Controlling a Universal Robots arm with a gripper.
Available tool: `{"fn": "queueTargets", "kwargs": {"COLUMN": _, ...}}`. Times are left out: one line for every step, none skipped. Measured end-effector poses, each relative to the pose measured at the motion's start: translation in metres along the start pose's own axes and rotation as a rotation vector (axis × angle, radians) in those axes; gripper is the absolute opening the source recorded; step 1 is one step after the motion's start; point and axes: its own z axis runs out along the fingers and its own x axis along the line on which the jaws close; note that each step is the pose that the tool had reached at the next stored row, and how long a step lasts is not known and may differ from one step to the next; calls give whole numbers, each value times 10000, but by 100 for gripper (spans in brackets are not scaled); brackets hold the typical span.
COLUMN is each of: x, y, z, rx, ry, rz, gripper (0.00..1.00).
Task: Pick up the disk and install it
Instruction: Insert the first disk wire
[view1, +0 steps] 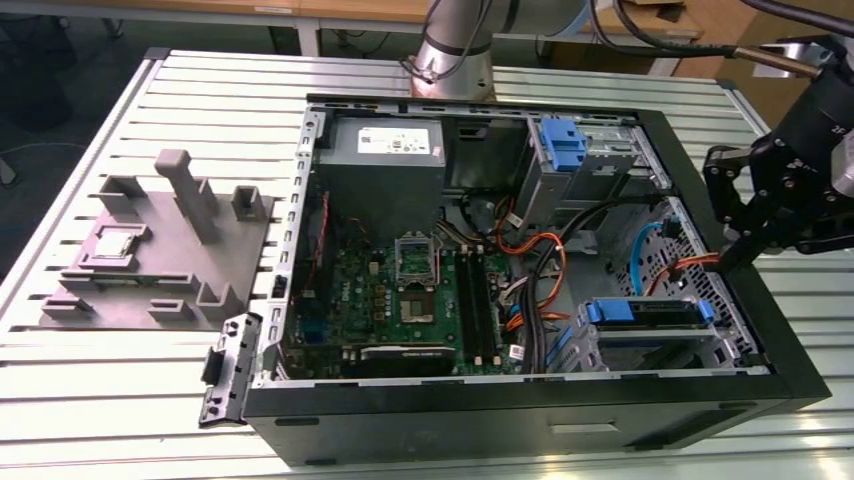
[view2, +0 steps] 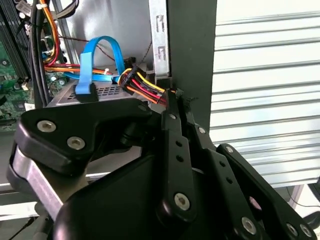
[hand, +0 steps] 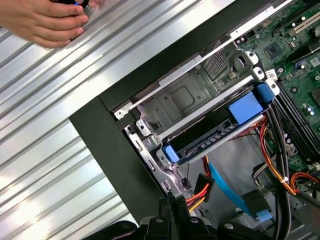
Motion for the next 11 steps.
{"fn": "queueTargets", "kwargs": {"x": -29, "y": 22, "z": -2, "rx": 1, "ry": 0, "rz": 0, "gripper": 16}}
{"fn": "queueTargets", "kwargs": {"x": -62, "y": 46, "z": -5, "rx": 1, "ry": 0, "rz": 0, "gripper": 16}}
{"fn": "queueTargets", "kwargs": {"x": -97, "y": 72, "z": -8, "rx": 1, "ry": 0, "rz": -1, "gripper": 16}}
{"fn": "queueTargets", "kwargs": {"x": -130, "y": 96, "z": -10, "rx": 1, "ry": -1, "rz": 0, "gripper": 16}}
{"fn": "queueTargets", "kwargs": {"x": -150, "y": 111, "z": -10, "rx": 2, "ry": -1, "rz": 3, "gripper": 16}}
{"fn": "queueTargets", "kwargs": {"x": -152, "y": 112, "z": -7, "rx": -2, "ry": 1, "rz": 85, "gripper": 16}}
{"fn": "queueTargets", "kwargs": {"x": -152, "y": 112, "z": -4, "rx": -15, "ry": 8, "rz": 275, "gripper": 16}}
{"fn": "queueTargets", "kwargs": {"x": -153, "y": 112, "z": -1, "rx": -27, "ry": 15, "rz": 455, "gripper": 16}}
{"fn": "queueTargets", "kwargs": {"x": -153, "y": 113, "z": 2, "rx": -39, "ry": 21, "rz": 635, "gripper": 16}}
{"fn": "queueTargets", "kwargs": {"x": -153, "y": 113, "z": 5, "rx": -51, "ry": 27, "rz": 814, "gripper": 16}}
{"fn": "queueTargets", "kwargs": {"x": -154, "y": 113, "z": 9, "rx": -63, "ry": 33, "rz": 993, "gripper": 16}}
